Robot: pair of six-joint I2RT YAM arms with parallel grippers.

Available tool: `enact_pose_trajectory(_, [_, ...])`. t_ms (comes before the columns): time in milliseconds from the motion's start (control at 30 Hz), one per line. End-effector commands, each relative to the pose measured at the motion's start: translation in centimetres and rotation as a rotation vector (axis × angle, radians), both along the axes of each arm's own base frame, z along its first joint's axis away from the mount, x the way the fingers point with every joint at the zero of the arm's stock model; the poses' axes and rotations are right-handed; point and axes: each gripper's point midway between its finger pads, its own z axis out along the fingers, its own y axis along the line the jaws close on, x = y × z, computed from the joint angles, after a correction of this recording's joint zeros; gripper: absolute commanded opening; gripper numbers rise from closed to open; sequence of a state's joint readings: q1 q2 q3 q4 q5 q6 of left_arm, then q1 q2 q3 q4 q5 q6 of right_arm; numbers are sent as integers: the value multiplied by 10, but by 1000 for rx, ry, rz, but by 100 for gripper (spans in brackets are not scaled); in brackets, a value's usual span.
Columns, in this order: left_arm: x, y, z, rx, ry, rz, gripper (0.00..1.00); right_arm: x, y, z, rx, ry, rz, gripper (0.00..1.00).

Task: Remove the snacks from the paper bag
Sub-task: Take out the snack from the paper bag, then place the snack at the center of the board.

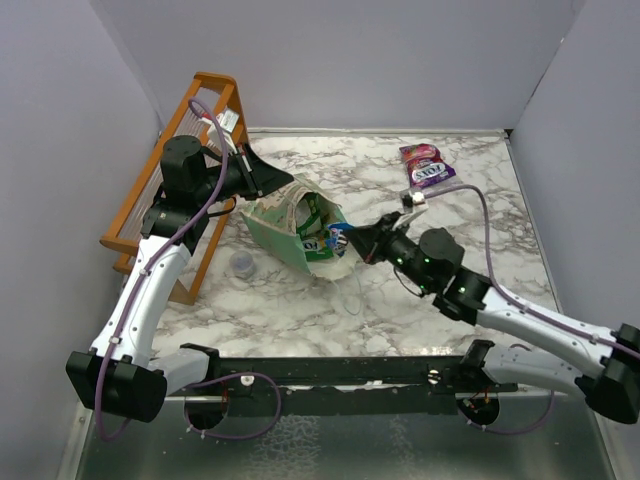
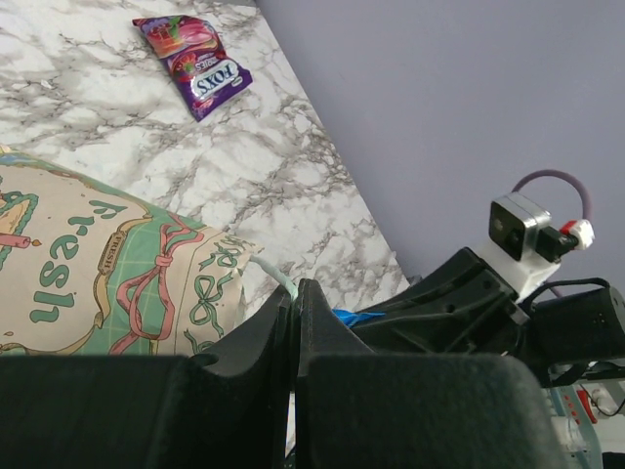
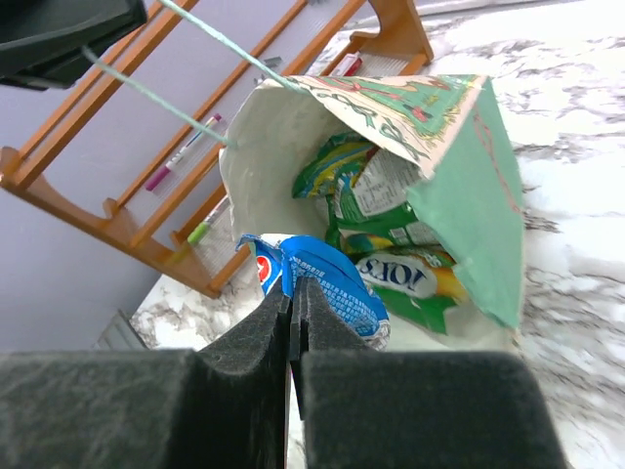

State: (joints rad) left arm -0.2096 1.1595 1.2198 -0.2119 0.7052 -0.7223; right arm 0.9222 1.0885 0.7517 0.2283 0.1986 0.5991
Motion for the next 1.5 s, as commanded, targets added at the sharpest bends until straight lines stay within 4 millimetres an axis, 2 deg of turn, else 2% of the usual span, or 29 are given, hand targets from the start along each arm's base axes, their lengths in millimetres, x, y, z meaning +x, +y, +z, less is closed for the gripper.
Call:
enact_pose_trajectory(0, [-1, 3, 6, 2, -46, 9, 0, -23, -42, -2, -72, -61, -23, 1])
enact_pose_trajectory(100, [0, 4, 3, 7, -41, 14, 0, -24, -77, 3, -105, -99, -128, 1])
enact_pose_trajectory(233, [1, 4, -1, 9, -32, 20, 0, -9, -138, 9, -134, -140, -416, 1])
enact_pose_trajectory(300, [1, 5, 0, 7, -31, 20, 0, 0, -173, -1, -140, -95, -625, 1])
enact_pose_trajectory(367, [1, 5, 1, 7, -32, 19, 0, 8, -196, -11, -201, -84, -785, 1])
enact_pose_trajectory(433, [0, 5, 2, 8, -33, 20, 0, 16, -199, -14, -283, -82, -845, 1])
enact_pose_trajectory(567, [0, 6, 3, 14, -32, 25, 0, 44, -177, -25, -357, -39, -781, 1])
enact_pose_trajectory(600, [0, 6, 2, 15, -28, 26, 0, 54, -172, -27, -338, -23, -754, 1])
enact_pose_trajectory(700, [0, 6, 2, 14, -25, 25, 0, 86, -176, -38, -233, 58, -747, 1])
enact_pose_trajectory(833, [0, 6, 3, 13, -26, 27, 0, 133, -190, -57, -14, 224, -724, 1])
enact_pose_trajectory(933, [1, 5, 2, 13, -21, 23, 0, 169, -210, -73, 127, 330, -743, 1])
enact_pose_trajectory(1033, [1, 5, 2, 15, -22, 22, 0, 198, -237, -103, 307, 491, -750, 1])
enact_pose_trajectory(1100, [1, 5, 1, 15, -19, 23, 0, 211, -252, -117, 442, 568, -743, 1])
enact_pose_trajectory(1300, [0, 4, -1, 16, -14, 16, 0, 244, -264, -154, 660, 690, -702, 1])
enact_pose_trajectory(1467, [-2, 5, 1, 18, -19, 14, 0, 251, -276, -188, 762, 757, -716, 1])
